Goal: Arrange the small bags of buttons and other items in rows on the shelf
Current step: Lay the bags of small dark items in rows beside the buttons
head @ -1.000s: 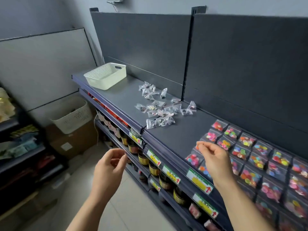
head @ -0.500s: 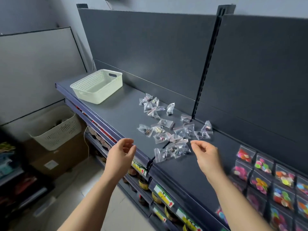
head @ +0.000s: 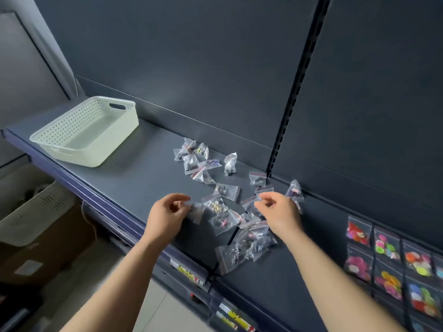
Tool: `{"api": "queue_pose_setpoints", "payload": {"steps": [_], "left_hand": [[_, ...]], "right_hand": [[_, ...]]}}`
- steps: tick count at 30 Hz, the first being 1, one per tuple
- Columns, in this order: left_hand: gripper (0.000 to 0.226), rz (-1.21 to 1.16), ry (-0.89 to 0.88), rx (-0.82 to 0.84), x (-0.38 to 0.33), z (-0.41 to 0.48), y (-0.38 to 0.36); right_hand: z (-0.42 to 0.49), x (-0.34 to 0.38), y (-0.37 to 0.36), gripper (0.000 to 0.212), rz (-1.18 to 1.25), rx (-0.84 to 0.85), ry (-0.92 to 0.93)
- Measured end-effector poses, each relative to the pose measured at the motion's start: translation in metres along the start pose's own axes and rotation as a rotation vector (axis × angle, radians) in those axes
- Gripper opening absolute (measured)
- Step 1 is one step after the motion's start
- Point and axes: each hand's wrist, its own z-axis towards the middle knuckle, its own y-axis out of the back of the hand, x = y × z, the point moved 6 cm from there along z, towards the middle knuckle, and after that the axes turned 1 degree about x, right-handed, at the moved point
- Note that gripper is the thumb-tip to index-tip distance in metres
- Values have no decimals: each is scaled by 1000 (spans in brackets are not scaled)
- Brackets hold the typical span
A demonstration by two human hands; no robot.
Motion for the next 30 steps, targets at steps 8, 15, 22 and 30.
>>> {"api": "queue_pose_setpoints", "payload": {"steps": [8, 15, 22, 30], "left_hand": [[18, -627, 257, 254, -20, 22, -11], [20, 407, -199, 346, -33, 50, -45], [13, -285, -4, 502, -22, 42, -32], [4, -487, 73, 395, -3, 34, -7]], "right_hand": [[5, 9, -13, 7, -257, 4, -25], [4, 10, -9, 11, -155, -9, -105], [-15, 19, 15, 13, 312, -126, -89], [-29, 44, -26, 21, 10, 181, -6]]}}
